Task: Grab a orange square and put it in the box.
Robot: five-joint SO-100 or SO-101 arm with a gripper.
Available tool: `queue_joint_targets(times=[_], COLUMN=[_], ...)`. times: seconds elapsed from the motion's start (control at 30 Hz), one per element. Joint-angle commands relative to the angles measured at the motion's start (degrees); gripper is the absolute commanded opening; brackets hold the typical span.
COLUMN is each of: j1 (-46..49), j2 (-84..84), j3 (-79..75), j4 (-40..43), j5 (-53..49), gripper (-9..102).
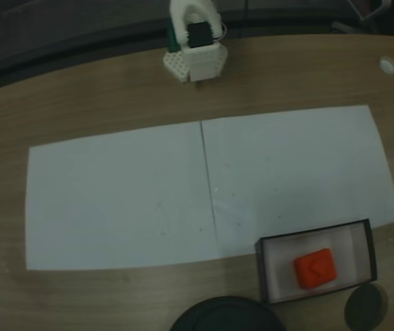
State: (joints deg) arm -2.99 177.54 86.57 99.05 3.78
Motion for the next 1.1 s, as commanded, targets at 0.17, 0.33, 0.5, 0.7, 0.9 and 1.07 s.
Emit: queue_joint_targets(times=[0.17, 0.33, 0.5, 0.7, 0.9, 1.07], j1=[0.09, 0.09, 0.09, 0.09, 0.18, 0.09], j2=[6.68, 10.99, 14.59, 18.37, 21.88, 21.71], j3=[7.21, 12.48, 16.17, 22.94, 30.06, 38.32], j4=[-2.72, -5.01, -6.24, -11.95, -15.73, -21.62], j5=[-0.18, -2.29, -2.55, -2.11, -2.02, -2.02], gripper=[0, 0, 0, 0, 0, 0])
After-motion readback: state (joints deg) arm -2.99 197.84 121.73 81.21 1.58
